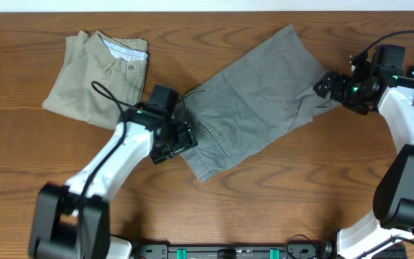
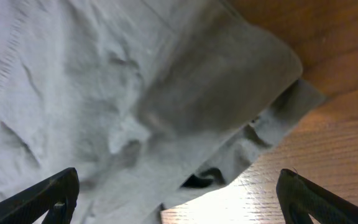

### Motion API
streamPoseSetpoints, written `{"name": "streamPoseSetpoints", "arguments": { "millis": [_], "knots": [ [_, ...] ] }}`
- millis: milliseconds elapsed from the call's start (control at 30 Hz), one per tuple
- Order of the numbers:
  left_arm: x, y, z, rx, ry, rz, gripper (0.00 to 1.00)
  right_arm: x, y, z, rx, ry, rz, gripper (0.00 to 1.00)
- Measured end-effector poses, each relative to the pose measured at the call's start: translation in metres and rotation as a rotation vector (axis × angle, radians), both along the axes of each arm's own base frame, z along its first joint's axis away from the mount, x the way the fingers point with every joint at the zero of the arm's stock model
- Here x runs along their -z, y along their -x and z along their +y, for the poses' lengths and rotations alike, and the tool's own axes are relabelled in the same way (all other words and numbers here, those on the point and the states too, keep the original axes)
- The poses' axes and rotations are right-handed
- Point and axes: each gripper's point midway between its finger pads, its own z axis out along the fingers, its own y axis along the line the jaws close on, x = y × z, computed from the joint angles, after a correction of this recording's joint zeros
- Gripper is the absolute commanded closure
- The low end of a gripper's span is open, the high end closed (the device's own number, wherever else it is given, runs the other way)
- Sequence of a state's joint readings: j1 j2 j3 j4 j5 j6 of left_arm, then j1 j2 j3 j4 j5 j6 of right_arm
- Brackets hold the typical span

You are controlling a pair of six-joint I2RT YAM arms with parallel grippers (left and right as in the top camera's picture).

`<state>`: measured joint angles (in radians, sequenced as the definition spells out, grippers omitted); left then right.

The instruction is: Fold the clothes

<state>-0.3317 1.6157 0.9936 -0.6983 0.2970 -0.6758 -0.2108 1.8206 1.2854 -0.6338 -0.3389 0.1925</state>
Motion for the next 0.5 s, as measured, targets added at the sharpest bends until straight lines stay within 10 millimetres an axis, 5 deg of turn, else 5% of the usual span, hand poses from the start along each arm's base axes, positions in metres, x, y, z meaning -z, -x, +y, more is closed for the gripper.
{"name": "streamPoseSetpoints", "arguments": {
  "millis": [167,500],
  "knots": [
    [0.029,-0.003,-0.002,-0.109,0.023,0.100,0.23,0.004,0.002,0.000,-0.011,0.007,0.011,0.05],
    [0.046,-0.013,-0.028,-0.164,0.181,0.187,0.76,0.003,0.001,0.002,-0.036,0.007,0.002,0.24]
  ]
}}
